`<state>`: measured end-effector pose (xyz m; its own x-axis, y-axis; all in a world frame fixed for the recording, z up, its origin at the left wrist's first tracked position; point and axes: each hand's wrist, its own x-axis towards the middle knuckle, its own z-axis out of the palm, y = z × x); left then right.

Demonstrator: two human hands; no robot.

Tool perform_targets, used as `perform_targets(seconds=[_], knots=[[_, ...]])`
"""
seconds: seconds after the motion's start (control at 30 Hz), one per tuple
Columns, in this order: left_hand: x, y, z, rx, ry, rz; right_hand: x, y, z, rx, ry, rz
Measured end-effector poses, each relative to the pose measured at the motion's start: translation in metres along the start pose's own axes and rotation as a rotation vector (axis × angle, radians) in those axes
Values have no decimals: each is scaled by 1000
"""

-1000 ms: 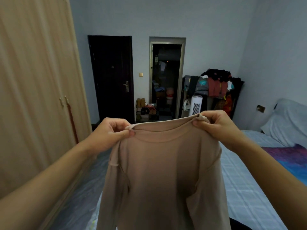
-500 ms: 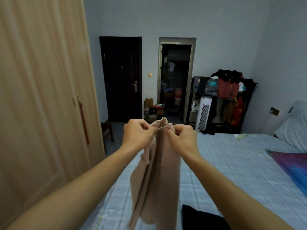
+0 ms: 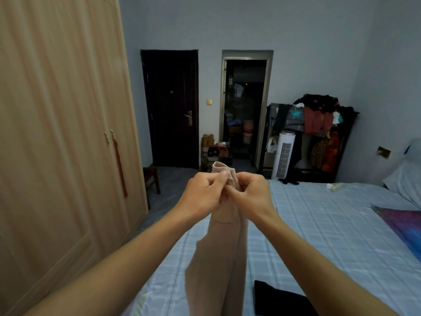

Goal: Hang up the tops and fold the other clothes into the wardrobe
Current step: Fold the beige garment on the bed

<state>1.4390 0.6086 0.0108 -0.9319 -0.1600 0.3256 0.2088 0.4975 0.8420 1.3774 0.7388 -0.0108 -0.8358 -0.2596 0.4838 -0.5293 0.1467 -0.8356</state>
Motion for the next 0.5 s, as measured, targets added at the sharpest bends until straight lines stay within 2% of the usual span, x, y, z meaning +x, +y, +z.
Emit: perform_targets(seconds=[0.07,0.13,0.2,0.3,0.37,0.43,0.5], knots=[[-2,-6,-5,98,36,78,3,0,-5,-21,6,13],[0,-10,-17,192,197,159,3,-1,-12,-20,-38,4],[3,-13,-31,242,266,194,2,-5,-21,2,-94,-21],[9,-13,-43,297,71,111,0,-15,-31,60,-179,-67],[10,-6,-41,180,-46,91,-1,-21,-36,99,-220,-95],[12,0,-38,54,-69,116,-1,-24,-40,117,-232,-125],[14,5,-37,43,-29,158,-2,-25,-44,98,-234,-168]])
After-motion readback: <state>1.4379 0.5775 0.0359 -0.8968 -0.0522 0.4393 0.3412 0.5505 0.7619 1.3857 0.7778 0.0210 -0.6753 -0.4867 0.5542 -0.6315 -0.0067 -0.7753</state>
